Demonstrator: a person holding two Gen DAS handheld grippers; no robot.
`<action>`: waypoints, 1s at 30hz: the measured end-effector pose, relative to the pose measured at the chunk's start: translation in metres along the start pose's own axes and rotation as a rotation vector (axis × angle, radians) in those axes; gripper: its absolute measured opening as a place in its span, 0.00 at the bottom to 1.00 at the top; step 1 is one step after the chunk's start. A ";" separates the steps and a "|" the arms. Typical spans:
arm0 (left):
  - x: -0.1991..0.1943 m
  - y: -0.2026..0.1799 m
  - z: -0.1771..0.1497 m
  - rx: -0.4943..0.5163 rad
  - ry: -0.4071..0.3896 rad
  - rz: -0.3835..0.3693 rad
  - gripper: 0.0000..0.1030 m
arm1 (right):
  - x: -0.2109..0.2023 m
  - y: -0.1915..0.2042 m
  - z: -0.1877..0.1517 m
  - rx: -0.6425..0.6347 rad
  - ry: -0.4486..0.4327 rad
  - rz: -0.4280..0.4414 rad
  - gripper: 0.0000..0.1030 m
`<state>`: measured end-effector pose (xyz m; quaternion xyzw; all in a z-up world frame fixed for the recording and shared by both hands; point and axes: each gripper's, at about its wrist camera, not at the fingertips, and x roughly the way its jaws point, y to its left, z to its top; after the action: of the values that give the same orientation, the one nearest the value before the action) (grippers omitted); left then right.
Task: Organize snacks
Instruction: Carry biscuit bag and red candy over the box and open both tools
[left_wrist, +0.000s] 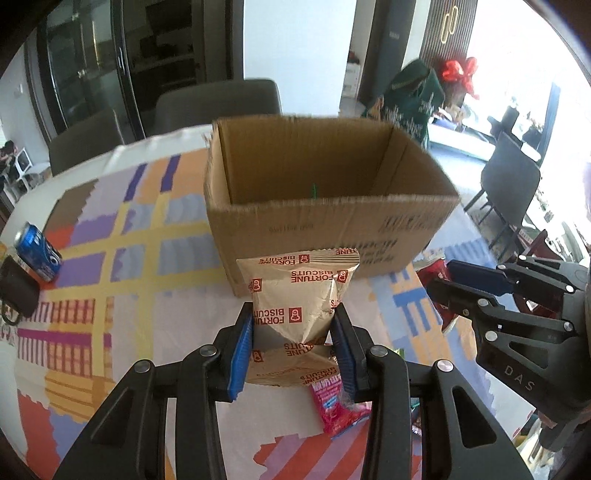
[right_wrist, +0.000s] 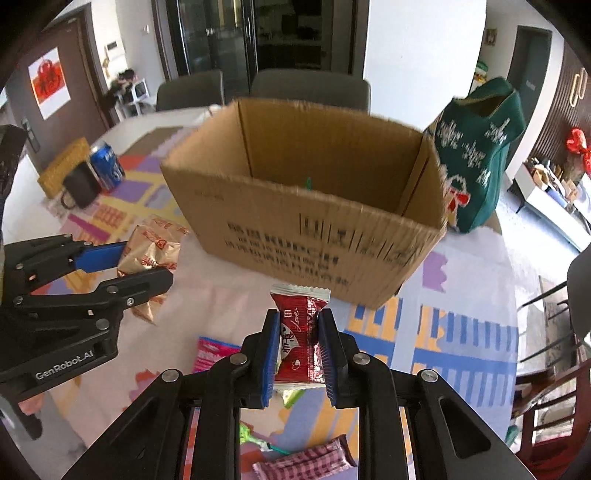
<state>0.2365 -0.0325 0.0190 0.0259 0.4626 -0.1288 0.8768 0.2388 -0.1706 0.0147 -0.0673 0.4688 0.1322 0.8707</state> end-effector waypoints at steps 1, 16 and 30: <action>-0.004 0.000 0.003 -0.002 -0.013 0.000 0.39 | -0.004 0.000 0.002 0.004 -0.015 0.001 0.22; -0.043 0.002 0.036 -0.009 -0.140 0.003 0.39 | -0.051 -0.008 0.029 0.056 -0.166 0.028 0.22; -0.048 0.008 0.075 -0.017 -0.199 0.016 0.38 | -0.063 -0.012 0.062 0.068 -0.240 0.035 0.22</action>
<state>0.2728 -0.0272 0.1000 0.0093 0.3740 -0.1199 0.9196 0.2584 -0.1779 0.1015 -0.0135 0.3664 0.1384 0.9200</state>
